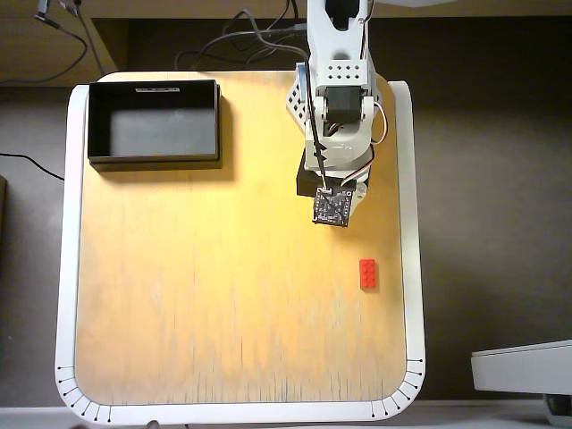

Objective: Grasp a lego block and put it in the bin.

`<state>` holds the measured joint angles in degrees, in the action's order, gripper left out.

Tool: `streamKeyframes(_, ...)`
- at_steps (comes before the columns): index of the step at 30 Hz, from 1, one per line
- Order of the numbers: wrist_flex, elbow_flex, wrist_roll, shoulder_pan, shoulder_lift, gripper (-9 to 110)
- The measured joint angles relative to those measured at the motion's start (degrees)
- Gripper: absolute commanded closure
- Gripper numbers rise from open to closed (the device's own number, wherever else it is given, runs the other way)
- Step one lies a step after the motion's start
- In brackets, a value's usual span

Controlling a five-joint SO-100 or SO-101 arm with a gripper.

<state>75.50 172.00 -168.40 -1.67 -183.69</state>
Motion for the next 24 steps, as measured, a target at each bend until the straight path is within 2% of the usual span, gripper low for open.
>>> streamKeyframes(21,0.0,0.0,0.0,0.0,0.0,101)
streamKeyframes(24,0.0,0.0,-4.2,0.0,0.0,101)
